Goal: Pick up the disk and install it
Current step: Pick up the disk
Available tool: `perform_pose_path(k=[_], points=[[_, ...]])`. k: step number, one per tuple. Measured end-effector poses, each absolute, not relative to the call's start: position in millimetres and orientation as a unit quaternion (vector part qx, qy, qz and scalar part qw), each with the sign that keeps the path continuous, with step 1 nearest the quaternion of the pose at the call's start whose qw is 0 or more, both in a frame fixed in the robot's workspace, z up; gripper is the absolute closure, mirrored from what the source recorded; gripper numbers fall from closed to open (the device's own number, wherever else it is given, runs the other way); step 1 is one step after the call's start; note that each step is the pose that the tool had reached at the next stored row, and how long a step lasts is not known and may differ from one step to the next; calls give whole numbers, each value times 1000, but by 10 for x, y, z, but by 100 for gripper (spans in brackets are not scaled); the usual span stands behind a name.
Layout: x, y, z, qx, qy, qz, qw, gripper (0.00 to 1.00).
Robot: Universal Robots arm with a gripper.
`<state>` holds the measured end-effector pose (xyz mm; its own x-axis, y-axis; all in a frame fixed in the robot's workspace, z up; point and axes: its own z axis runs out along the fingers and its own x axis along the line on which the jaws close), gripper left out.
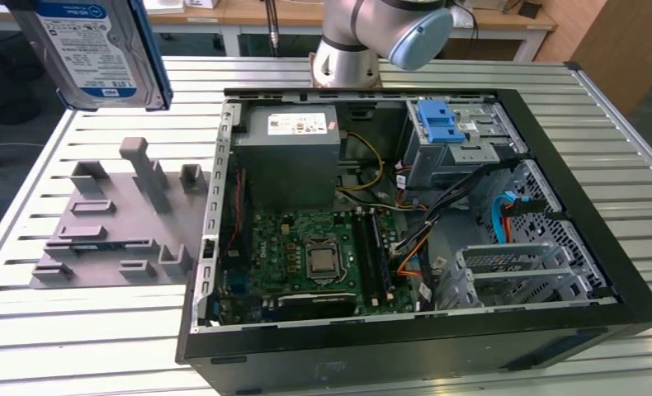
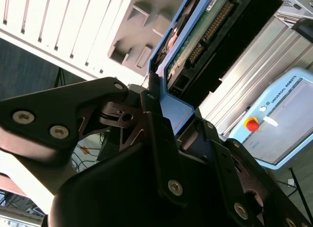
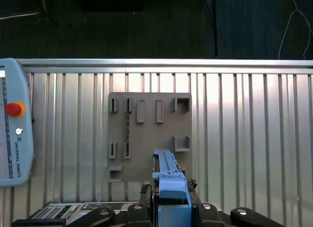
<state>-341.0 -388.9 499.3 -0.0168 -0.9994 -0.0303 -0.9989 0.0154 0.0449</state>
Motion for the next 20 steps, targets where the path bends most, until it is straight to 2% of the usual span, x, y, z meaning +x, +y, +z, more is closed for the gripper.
perform_pose_path(k=[20], points=[[-3286, -3934, 4993, 701, -713, -27, 5, 63]])
